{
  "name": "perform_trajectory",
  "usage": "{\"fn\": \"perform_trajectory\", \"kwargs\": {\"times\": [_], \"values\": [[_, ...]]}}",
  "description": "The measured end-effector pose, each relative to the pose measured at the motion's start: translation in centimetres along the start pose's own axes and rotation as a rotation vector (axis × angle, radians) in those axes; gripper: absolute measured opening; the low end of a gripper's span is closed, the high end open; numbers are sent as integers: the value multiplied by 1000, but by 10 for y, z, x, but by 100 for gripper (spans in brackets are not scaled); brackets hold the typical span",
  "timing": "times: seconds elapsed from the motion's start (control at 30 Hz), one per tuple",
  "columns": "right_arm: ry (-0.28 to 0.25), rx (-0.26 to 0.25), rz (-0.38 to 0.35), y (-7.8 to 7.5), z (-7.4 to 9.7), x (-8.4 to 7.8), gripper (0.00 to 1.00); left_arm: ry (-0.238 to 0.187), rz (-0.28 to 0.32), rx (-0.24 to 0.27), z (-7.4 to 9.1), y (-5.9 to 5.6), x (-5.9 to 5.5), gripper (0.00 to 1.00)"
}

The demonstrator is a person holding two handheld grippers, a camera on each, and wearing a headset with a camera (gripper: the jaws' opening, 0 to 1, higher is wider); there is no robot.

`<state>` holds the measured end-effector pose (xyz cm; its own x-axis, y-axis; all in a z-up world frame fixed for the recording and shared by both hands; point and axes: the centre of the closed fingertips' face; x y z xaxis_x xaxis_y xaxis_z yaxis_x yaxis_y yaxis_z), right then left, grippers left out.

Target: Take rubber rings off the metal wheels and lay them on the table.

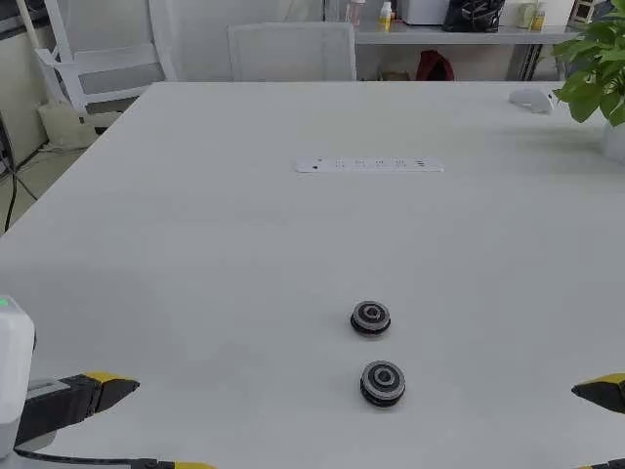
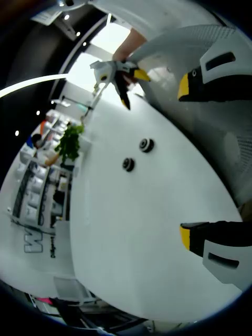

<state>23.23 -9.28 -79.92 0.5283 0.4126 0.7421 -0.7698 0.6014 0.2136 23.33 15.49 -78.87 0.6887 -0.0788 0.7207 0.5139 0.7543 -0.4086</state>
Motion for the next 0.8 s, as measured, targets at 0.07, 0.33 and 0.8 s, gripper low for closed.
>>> {"fn": "perform_trajectory", "kwargs": {"times": [0.07, 0.33, 0.8], "values": [[-9, -6, 1, 0, 1, 1, 99, -6, 10, 3, 0, 1, 1, 100], [-44, -53, -1, -2, 4, 6, 98, -3, -5, 16, 2, 2, 0, 100], [-61, -84, -53, -7, 6, 5, 94, 2, -6, 27, 2, 3, -1, 97]]}}
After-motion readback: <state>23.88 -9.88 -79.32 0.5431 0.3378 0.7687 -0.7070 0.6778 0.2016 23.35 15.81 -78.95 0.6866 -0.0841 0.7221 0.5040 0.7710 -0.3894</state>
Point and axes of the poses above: the centre of the closed fingertips' face, and the gripper's own axes: z roughly backward along the fingers, y roughly to its left, x roughly out of its top, and after that the axes turned 7 degrees about z, right-handed
